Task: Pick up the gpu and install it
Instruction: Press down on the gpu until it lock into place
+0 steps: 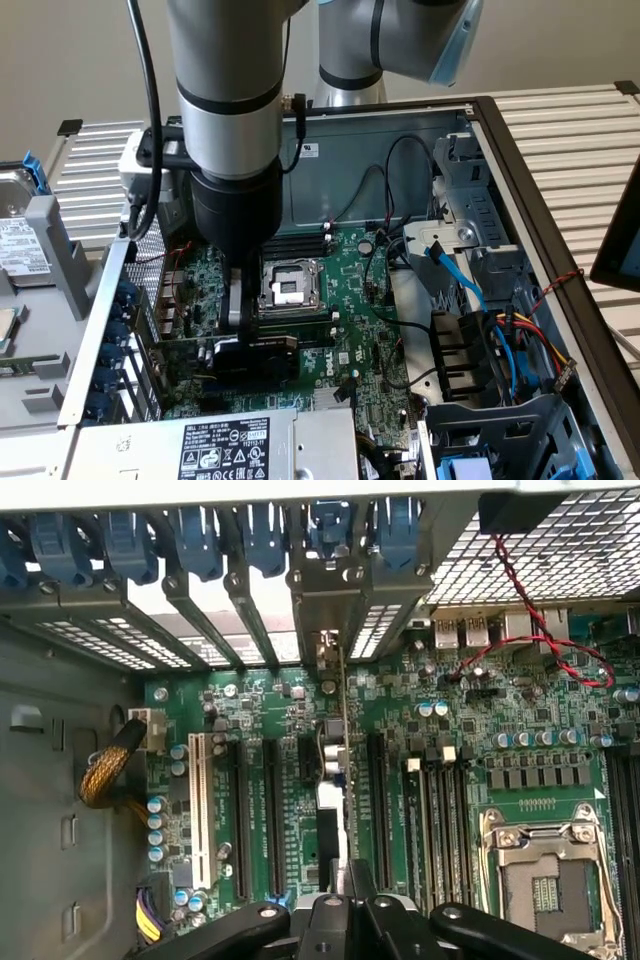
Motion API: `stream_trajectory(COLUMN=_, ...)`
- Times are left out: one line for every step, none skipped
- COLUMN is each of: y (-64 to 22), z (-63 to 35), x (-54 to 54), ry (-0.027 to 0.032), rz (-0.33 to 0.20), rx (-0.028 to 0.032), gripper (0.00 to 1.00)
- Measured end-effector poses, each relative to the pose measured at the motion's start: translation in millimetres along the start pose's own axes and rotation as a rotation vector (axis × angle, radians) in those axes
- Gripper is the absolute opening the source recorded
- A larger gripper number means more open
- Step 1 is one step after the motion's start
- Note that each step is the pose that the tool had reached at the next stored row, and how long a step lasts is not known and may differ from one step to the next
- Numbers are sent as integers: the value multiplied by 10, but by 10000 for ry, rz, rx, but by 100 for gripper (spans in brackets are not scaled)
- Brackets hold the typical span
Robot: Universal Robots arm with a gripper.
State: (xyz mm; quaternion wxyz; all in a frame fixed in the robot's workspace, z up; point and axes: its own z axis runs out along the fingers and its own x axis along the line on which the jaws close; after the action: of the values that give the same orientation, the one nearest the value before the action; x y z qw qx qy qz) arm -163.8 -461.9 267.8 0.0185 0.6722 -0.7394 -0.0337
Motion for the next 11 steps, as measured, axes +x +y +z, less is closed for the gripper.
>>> stream_trajectory(y=3, z=-38, x=0, ry=-5, rz=10, rx=1, gripper=11)
stream_trajectory(y=7, z=-88, x=0, ry=2, rz=20, rx=-7, gripper=11)
stream_trajectory(y=10, z=-136, x=0, ry=5, rz=29, rx=-10, gripper=11)
stream_trajectory(y=13, z=-179, x=1, ry=3, rz=37, rx=-16, gripper=11)
stream_trajectory(y=23, z=-206, x=2, ry=-4, rz=42, rx=-21, gripper=11)
stream_trajectory(y=38, z=-215, x=4, ry=-16, rz=49, rx=-21, gripper=11)
stream_trajectory(y=61, z=-219, x=6, ry=-21, rz=57, rx=-21, gripper=11)
stream_trajectory(y=90, z=-220, x=8, ry=-21, rz=61, rx=-23, gripper=11)
stream_trajectory(y=116, z=-219, x=11, ry=-22, rz=61, rx=-23, gripper=11)
stream_trajectory(y=150, z=-217, x=14, ry=-24, rz=60, rx=-23, gripper=11)
stream_trajectory(y=163, z=-215, x=15, ry=-24, rz=61, rx=-23, gripper=11)
